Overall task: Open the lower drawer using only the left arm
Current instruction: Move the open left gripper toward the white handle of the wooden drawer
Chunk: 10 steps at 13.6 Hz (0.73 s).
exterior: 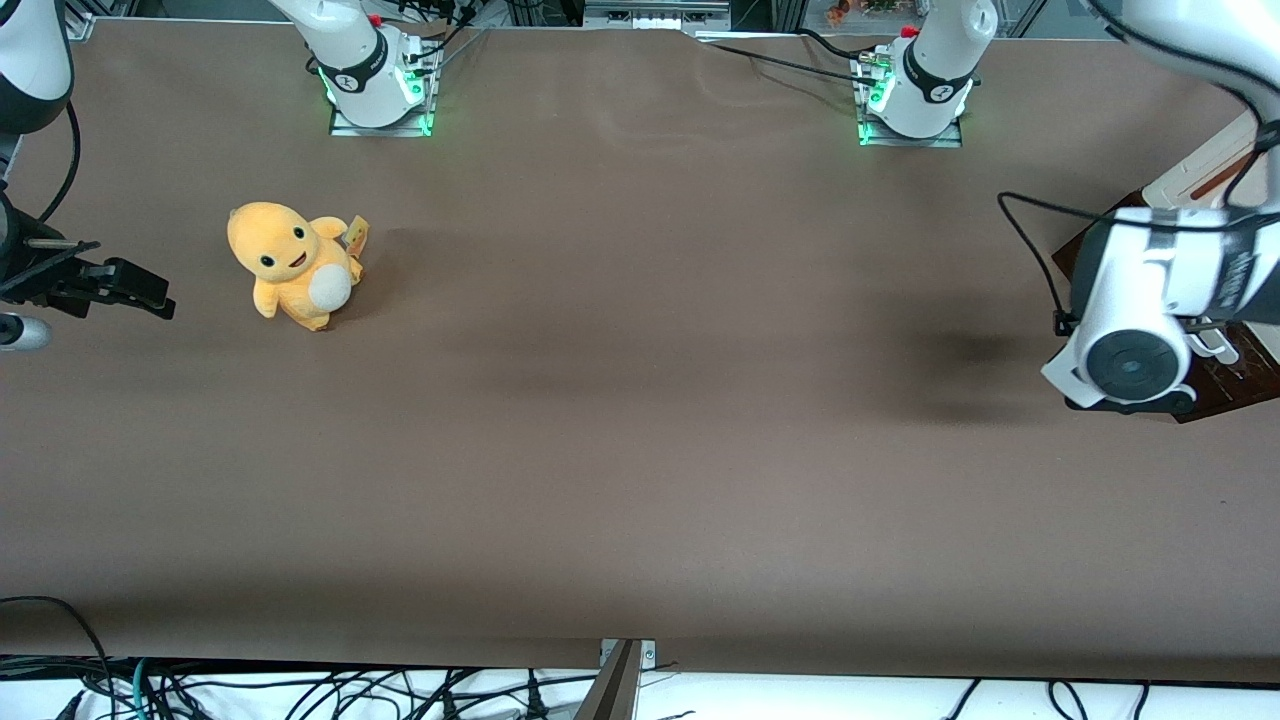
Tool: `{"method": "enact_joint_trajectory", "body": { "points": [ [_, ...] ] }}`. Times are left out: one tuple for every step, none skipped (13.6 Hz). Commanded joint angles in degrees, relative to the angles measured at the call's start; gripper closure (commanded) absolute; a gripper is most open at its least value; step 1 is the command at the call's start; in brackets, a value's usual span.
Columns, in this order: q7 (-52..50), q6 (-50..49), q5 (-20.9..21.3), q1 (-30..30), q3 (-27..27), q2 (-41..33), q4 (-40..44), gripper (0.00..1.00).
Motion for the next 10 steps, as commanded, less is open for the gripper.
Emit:
{"method": "enact_joint_trajectory", "body": {
  "points": [
    [-3.5,-2.4,6.2,-0.8,0.0,4.0,1.6,0.0],
    [-4.5,-3.0,8.3,-0.8,0.0,5.4,1.7,0.0],
    [-5.3,-3.1,10.8,-0.9,0.0,7.0,1.6,0.0],
    [-5.7,-3.3,13.4,-0.9,0.1,8.4,1.6,0.0],
    [-5.9,-3.1,15.0,-0.9,0.3,9.3,1.6,0.0],
    [-6.1,-3.3,15.9,-0.9,0.5,10.1,1.6,0.0],
    [-7.0,-3.4,17.5,-0.9,0.5,11.2,1.6,0.0],
    [-7.9,-4.5,20.1,-0.9,0.5,12.7,1.6,0.0],
    [-8.8,-5.8,22.4,-1.0,0.5,14.2,1.6,0.0],
    [-9.7,-6.1,23.9,-1.0,0.4,15.3,1.5,0.0]
  ]
}}
